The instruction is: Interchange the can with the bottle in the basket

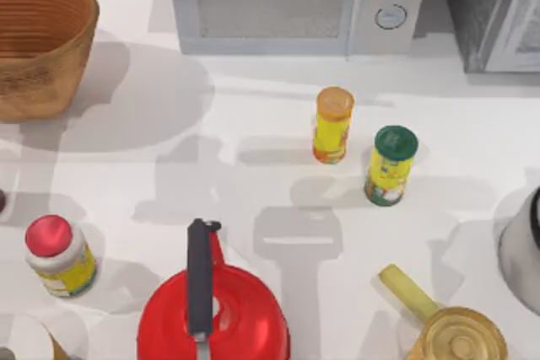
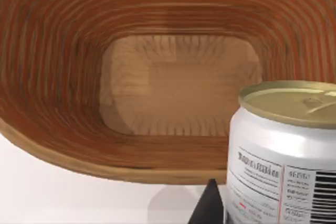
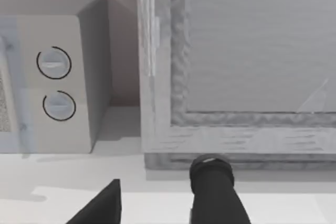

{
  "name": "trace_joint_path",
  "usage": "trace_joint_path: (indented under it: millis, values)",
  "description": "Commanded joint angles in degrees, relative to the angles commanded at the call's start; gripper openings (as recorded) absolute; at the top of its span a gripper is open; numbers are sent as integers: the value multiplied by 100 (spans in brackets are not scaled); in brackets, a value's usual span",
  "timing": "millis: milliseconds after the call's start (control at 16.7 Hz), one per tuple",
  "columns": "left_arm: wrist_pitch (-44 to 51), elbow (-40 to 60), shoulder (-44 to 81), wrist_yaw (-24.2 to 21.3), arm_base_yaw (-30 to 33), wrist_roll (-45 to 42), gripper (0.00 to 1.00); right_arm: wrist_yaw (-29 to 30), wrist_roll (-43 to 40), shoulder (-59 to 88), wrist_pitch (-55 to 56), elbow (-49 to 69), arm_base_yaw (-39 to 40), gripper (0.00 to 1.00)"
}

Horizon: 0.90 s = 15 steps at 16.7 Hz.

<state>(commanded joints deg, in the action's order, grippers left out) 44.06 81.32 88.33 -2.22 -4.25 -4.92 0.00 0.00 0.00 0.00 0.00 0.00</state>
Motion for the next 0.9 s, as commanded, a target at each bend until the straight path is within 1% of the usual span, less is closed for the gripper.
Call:
trace_joint_path:
  millis: [300,480,600,720,900]
  values:
    - [-1818,-3301,-3965,96,159,149,0,0,0,0,0,0,0,100]
    - [-2791,-5206,-5954,144,250,250,0,0,0,0,0,0,0,100]
    - [-3349,-6271,-7010,171,306,319,0,0,0,0,0,0,0,100]
    - [-3813,-7104,-7830,194,357,386,0,0,0,0,0,0,0,100]
    - [-4273,-7898,-8607,216,410,465,0,0,0,0,0,0,0,100]
